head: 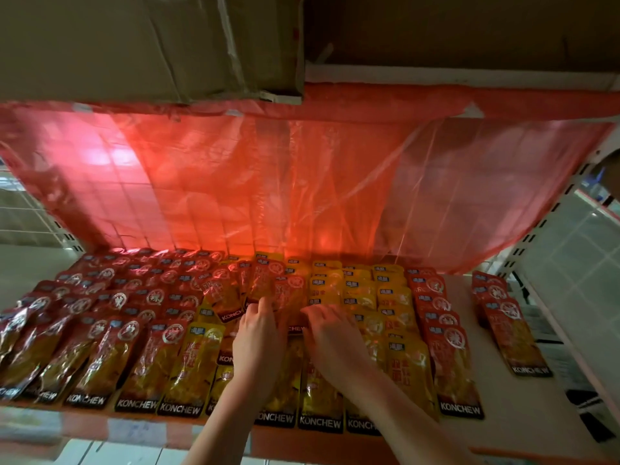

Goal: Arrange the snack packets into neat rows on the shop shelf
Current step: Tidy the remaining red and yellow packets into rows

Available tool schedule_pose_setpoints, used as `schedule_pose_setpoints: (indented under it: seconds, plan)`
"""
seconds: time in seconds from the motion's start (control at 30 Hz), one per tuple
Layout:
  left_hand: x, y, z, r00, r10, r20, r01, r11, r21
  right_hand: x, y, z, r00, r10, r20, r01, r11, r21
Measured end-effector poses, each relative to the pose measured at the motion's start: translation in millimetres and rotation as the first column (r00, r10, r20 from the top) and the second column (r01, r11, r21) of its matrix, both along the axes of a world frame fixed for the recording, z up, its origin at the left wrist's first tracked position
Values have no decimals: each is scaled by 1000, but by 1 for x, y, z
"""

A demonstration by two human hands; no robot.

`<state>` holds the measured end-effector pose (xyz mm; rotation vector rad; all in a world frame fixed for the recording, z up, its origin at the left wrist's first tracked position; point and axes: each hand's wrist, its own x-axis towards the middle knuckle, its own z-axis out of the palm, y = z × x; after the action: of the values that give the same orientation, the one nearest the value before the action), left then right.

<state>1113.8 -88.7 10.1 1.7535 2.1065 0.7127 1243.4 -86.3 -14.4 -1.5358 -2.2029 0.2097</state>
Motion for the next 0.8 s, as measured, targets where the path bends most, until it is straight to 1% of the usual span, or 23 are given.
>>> schedule_pose_setpoints:
  seconds: [0.1,0.2,0.23,0.3,0.33,0.37,0.47,0.57,0.63,0.67,0.7,0.73,0.8]
  plan:
    - [-1,3,-2,998,-16,57,16,1000,7,-3,-1,-3,998,4,66,-4,1000,6]
    - [0,4,-2,981,20,194,-36,996,79,-4,-2,-5,998,-12,60,11,999,33]
    - [2,4,-1,960,39,278,-65,994,85,-4,-2,-6,998,-14,55,13,1000,29]
    - [4,6,3,882,100,461,-135,990,45,-4,-3,-4,999,-7,34,8,1000,-10]
    - [4,7,5,843,122,523,-153,988,17,-4,-3,-4,1000,0,22,1,1000,-31]
    - [3,9,5,826,130,549,-149,989,-9,-3,-3,-3,1000,4,12,-4,999,-45]
    - [1,12,8,797,105,595,-103,994,-37,-1,-1,1,995,0,-99,-3,999,-32]
    - [5,3,21,738,24,674,-56,998,25,5,-3,10,956,-58,-288,55,998,-20]
    - [13,-6,34,697,-29,717,-35,997,75,11,-6,12,885,-139,-445,129,990,-52]
    - [19,-11,41,672,-67,738,-5,995,95,16,-8,15,828,-189,-527,164,982,-94]
    - [25,-14,45,655,-108,748,38,993,110,22,-10,19,747,-232,-623,169,973,-159]
    - [33,-17,48,646,-140,751,82,990,115,29,-14,25,648,-258,-717,139,965,-221]
    - [51,-22,50,661,-194,725,170,980,107,48,-19,32,438,-304,-846,71,950,-304]
